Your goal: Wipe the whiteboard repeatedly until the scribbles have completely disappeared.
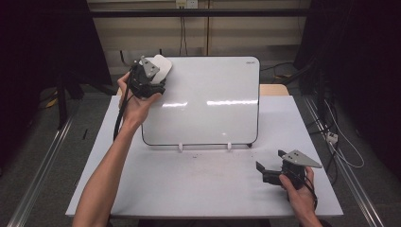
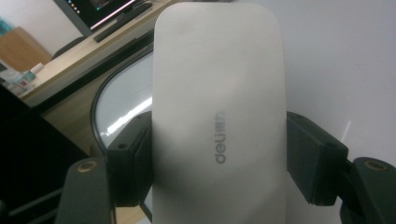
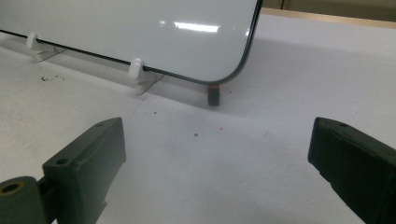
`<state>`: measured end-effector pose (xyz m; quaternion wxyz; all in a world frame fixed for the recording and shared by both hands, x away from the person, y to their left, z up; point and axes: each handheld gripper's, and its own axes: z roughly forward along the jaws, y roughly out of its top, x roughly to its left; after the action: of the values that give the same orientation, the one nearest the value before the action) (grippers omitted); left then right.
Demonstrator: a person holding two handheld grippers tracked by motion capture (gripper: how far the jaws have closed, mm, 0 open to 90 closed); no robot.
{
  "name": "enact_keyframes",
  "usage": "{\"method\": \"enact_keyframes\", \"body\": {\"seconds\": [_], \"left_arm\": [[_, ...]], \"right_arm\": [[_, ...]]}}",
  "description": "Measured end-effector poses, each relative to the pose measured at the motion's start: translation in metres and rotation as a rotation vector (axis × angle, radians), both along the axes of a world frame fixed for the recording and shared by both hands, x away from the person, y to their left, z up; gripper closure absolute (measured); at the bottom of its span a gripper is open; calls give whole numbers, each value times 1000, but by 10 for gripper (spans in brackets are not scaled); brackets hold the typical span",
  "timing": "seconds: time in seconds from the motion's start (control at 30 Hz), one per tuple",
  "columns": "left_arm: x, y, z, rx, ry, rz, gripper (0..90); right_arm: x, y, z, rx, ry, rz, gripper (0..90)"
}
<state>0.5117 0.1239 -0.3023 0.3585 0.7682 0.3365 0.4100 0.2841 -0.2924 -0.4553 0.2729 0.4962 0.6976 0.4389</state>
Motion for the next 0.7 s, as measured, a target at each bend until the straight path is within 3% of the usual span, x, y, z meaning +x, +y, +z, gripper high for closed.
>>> {"method": "enact_keyframes", "body": {"seconds": [0.1, 0.17, 0.3, 0.47, 0.63, 0.7], "left_arm": [[-1, -1, -2, -31, 0, 24, 312], [-2, -4, -3, -14, 9, 22, 312], [-9, -7, -12, 31, 24, -27, 312], [-28, -12, -32, 83, 35, -94, 312], [-44, -11, -47, 87, 47, -128, 312], [-45, -8, -49, 61, 58, -146, 312]], "right_arm": [[0, 1, 0, -1, -1, 0, 42], [0, 1, 0, -1, -2, 2, 42], [0, 2, 1, 0, 0, 1, 42], [0, 2, 1, -1, 0, 1, 43], [0, 1, 0, -2, 0, 0, 43], [0, 2, 0, -1, 3, -1, 43]]}}
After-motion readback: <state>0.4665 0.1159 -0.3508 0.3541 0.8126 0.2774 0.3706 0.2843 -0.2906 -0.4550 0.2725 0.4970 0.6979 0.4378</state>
